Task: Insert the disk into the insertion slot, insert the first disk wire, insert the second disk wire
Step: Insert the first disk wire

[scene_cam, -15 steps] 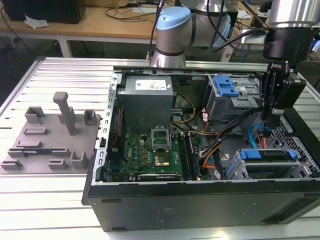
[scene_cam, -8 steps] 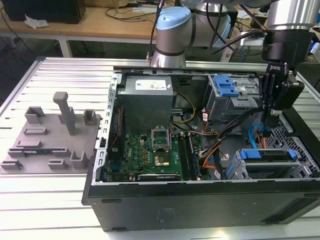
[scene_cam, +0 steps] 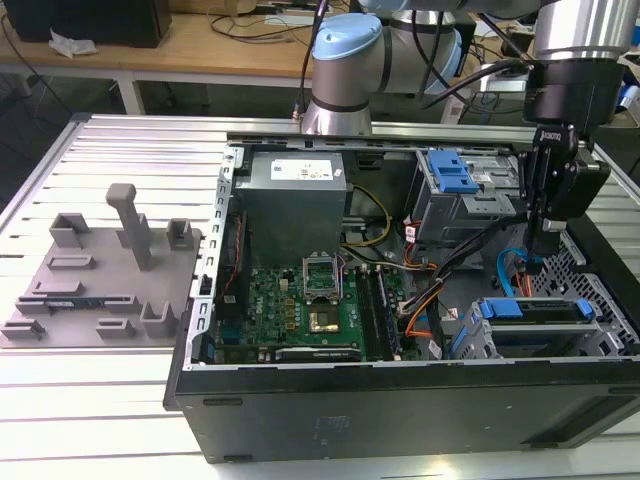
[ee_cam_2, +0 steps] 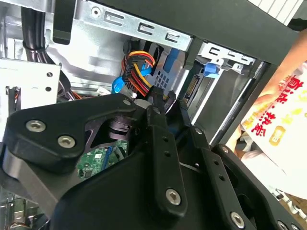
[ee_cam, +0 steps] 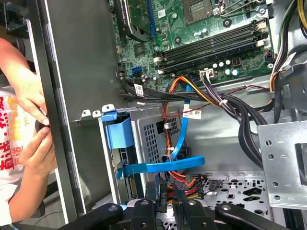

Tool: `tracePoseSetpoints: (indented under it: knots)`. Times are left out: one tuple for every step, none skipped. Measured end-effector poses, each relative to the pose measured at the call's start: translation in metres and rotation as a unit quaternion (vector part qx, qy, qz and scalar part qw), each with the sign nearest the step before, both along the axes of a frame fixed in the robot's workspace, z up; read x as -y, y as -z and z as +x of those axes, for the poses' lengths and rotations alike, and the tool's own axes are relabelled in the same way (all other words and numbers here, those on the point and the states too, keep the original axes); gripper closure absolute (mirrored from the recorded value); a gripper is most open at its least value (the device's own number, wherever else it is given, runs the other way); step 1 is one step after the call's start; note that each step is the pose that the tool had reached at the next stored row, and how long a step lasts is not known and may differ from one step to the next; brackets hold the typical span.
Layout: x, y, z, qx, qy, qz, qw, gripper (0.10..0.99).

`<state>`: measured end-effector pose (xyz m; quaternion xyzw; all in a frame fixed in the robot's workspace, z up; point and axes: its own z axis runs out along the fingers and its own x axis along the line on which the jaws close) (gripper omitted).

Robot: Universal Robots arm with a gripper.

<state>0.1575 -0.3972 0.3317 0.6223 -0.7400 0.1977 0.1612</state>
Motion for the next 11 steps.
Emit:
tracePoseSetpoints:
  knots:
    - [-0.0002, 0.0001, 0.0, 0.0, 0.0, -0.0001, 1.0, 0.808]
    - [-0.0005, 0.0003, -0.0002, 0.0, 0.0, -0.0004, 1.0, 0.808]
    - [-0.0006, 0.0004, -0.0003, 0.0, 0.0, -0.0005, 1.0, 0.824]
    - [-0.0007, 0.0004, -0.0003, 0.0, 0.0, -0.0007, 1.0, 0.89]
    - [-0.0007, 0.0005, -0.0003, 0.0, 0.0, -0.0007, 1.0, 0.89]
    - [-0.0007, 0.0005, -0.0003, 0.0, 0.0, -0.0007, 1.0, 0.922]
    - [-0.0007, 0.0006, -0.0003, 0.0, 0.0, -0.0007, 1.0, 0.922]
    - [-0.0007, 0.0006, -0.0003, 0.0, 0.0, -0.0007, 1.0, 0.922]
    - [-0.0007, 0.0006, -0.0003, 0.0, 0.0, -0.0007, 1.0, 0.922]
    - [-0.0007, 0.0006, -0.0003, 0.0, 0.0, -0.0008, 1.0, 0.922]
    - [0.0002, 0.0006, -0.0003, 0.0, 0.0, -0.0006, 1.0, 0.922]
